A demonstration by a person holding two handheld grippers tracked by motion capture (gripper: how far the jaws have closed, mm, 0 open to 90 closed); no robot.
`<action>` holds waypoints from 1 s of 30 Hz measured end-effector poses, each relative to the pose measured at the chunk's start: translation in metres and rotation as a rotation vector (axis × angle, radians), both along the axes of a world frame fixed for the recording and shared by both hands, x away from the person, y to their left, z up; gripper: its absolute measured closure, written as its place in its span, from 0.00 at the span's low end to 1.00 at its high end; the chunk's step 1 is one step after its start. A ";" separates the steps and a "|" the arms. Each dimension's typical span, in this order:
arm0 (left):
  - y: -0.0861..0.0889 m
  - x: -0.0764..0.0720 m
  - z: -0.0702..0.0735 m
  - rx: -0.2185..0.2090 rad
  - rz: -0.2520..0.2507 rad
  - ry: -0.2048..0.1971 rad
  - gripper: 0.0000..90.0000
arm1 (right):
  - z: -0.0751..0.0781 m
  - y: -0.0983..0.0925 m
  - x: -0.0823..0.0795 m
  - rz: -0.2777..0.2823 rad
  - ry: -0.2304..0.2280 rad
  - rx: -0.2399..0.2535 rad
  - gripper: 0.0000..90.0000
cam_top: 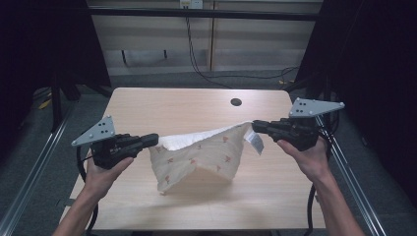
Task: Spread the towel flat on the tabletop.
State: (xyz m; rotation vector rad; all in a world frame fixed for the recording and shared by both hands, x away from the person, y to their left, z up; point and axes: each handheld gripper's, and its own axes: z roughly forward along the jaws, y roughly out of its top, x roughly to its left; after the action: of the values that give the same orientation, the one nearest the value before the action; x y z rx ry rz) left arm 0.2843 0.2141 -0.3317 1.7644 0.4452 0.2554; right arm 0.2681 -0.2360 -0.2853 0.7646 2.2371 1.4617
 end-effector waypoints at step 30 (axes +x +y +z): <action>-0.021 0.045 -0.086 0.104 0.076 0.202 0.99 | -0.093 -0.009 0.027 -0.075 0.146 -0.080 0.98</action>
State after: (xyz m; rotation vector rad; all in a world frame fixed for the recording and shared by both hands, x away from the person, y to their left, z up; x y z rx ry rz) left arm 0.3290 0.1935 -0.4173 1.8860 0.6551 0.1562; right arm 0.2951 -0.2445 -0.3783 0.9459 2.3302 1.3115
